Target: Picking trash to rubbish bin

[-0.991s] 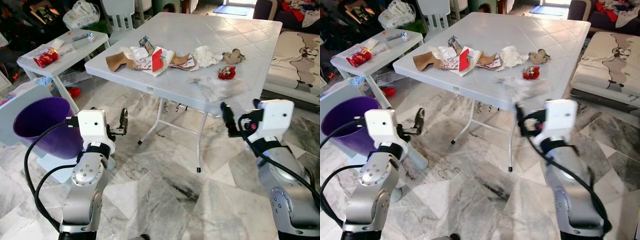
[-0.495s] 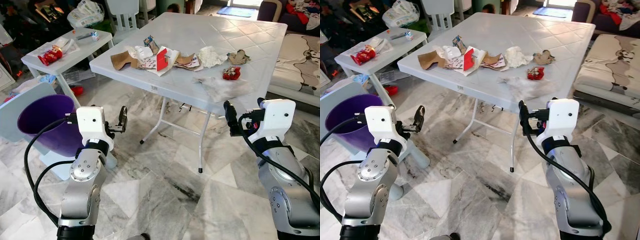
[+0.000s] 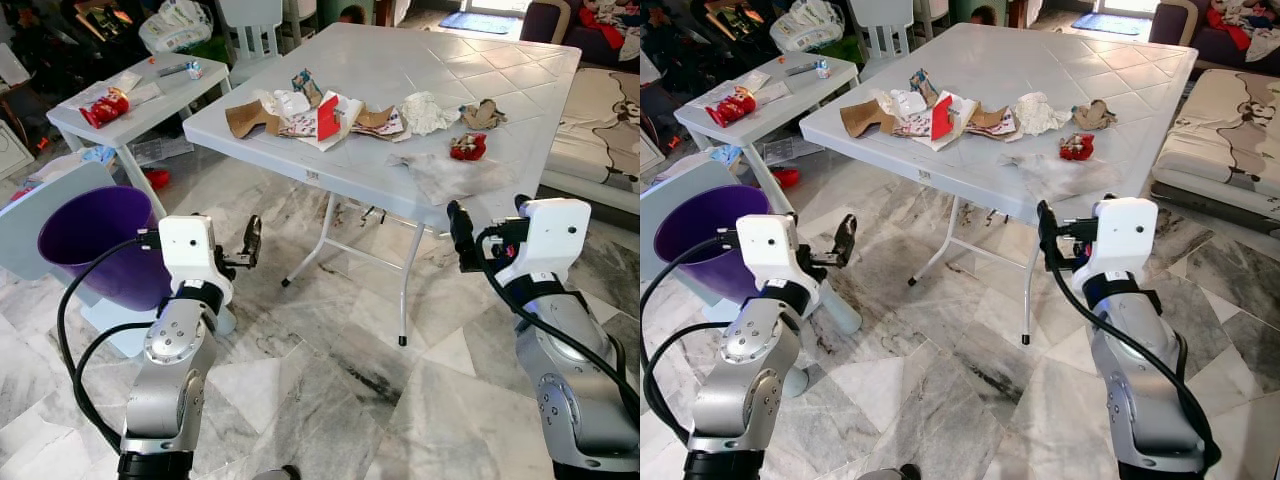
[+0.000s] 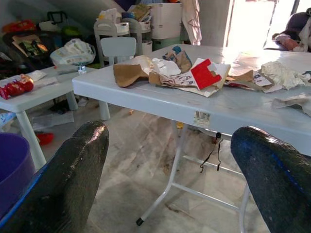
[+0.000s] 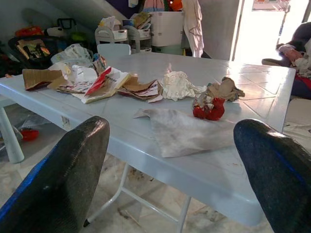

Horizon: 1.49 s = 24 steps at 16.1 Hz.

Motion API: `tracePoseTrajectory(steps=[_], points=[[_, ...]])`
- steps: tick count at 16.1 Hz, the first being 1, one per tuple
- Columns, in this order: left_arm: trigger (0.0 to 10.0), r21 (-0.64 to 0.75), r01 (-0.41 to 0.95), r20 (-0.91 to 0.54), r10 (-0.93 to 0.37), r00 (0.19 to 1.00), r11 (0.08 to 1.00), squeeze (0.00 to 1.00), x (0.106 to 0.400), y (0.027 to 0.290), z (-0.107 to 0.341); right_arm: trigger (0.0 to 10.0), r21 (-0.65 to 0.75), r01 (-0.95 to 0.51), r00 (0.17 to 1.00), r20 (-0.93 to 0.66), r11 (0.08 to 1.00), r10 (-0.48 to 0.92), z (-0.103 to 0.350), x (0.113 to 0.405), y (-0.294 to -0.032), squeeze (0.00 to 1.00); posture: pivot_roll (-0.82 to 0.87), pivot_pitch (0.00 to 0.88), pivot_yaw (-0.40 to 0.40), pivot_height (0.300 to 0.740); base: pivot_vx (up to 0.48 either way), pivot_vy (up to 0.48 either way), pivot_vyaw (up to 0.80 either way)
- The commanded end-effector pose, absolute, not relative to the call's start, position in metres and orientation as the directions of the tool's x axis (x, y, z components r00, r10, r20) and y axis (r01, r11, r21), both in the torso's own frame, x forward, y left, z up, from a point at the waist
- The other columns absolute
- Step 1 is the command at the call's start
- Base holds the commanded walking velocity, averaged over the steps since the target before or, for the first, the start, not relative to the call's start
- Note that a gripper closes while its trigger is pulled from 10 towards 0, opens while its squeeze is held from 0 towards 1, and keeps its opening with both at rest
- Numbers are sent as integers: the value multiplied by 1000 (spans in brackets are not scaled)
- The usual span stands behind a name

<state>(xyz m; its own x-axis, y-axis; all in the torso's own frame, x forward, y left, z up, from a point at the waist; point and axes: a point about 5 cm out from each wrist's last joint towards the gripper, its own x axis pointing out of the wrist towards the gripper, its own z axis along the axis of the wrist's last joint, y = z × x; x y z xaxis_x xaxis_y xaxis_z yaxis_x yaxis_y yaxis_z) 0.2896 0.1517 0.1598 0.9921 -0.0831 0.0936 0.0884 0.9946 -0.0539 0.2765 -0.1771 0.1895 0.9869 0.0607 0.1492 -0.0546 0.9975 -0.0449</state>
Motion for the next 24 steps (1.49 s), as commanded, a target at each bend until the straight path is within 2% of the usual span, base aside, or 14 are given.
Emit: tracePoseTrajectory(steps=[1, 24], points=[[10000, -46, 88, 93, -83, 992, 995, 0, 290, 154, 160, 10000, -47, -61, 986, 153, 997, 67, 189, 276, -174, 0, -8, 92, 44, 740, 259, 0, 0], [10000, -45, 130, 81, -127, 989, 990, 0, 293, 145, 157, 10000, -78, -56, 989, 129, 995, 66, 183, 276, -174, 0, -13, 99, 44, 740, 393, 0, 0]])
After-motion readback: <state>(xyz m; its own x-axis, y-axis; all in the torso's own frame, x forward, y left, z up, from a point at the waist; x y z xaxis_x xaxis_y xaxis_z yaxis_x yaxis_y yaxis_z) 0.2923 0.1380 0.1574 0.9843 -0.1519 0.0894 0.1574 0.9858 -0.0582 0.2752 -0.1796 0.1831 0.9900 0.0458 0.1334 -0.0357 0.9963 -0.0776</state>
